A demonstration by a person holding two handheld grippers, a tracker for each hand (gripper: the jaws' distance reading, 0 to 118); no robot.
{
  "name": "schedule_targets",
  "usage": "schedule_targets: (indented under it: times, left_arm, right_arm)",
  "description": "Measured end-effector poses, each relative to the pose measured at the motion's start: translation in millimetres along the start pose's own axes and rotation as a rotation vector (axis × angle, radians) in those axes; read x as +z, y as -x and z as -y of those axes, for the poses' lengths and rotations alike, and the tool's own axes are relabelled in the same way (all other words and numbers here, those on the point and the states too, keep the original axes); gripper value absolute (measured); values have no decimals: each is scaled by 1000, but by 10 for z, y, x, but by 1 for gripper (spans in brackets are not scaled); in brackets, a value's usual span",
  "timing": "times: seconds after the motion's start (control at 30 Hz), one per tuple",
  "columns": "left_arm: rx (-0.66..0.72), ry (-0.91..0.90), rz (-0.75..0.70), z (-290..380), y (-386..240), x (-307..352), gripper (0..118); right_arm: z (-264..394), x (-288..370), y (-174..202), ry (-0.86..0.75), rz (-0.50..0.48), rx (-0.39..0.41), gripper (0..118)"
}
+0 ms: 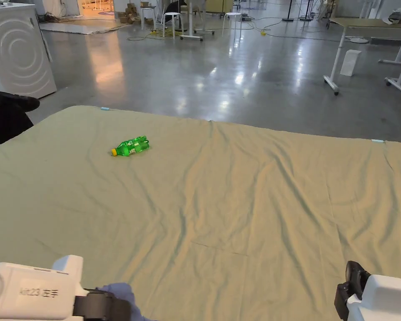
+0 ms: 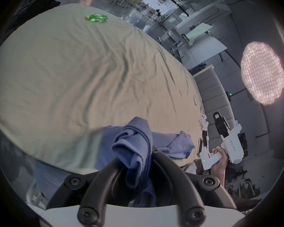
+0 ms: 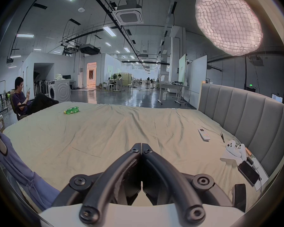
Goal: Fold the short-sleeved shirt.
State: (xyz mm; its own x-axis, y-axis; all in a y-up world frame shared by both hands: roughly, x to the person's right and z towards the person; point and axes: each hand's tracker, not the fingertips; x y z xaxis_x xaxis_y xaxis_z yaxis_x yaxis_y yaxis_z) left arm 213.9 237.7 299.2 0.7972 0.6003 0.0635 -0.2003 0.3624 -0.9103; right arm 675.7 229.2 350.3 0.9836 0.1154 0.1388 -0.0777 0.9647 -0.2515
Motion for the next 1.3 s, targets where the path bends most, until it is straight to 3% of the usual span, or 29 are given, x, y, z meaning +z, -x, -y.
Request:
schedule_targets:
  times: [0.17, 0.37, 0.6, 0.67, 0.8, 0.83, 0.93, 1.13, 1.2, 1.23, 1.3]
  left_arm:
    - [-1, 85, 14, 108, -328, -738, 11]
    - [-2, 218, -112, 315, -472, -1686, 11]
    - [11, 223, -185, 493, -561, -1994, 12]
    - [8, 222, -185, 472, -499, -1990, 21]
    - [7, 221, -94, 446, -630, -1773, 69]
    - [-2, 218, -85, 434, -652, -1701, 74]
    - [-52, 181, -55, 345, -643, -1487, 73]
    - [4, 56, -9, 178, -403, -1127, 67]
    - [-6, 35, -74, 231, -432, -1102, 46]
    - [-24, 39, -115, 250, -413, -1130, 29]
    - [-36, 87, -172, 302, -385, -1283, 22]
  right_arm:
    - [63, 35, -70, 15, 13, -12, 0]
    - [135, 77, -197, 38, 35, -26, 0]
    - [196, 92, -312, 55, 61, -34, 0]
    - [203, 88, -323, 59, 64, -36, 0]
    - [232, 65, -336, 65, 63, -38, 0]
    - [254, 51, -342, 66, 63, -38, 0]
    - [250, 53, -351, 65, 63, -38, 0]
    - [255, 49, -364, 68, 64, -41, 0]
    - [261, 41, -365, 71, 62, -44, 0]
    - [262, 44, -360, 72, 62, -46, 0]
    - [265, 38, -353, 75, 57, -47, 0]
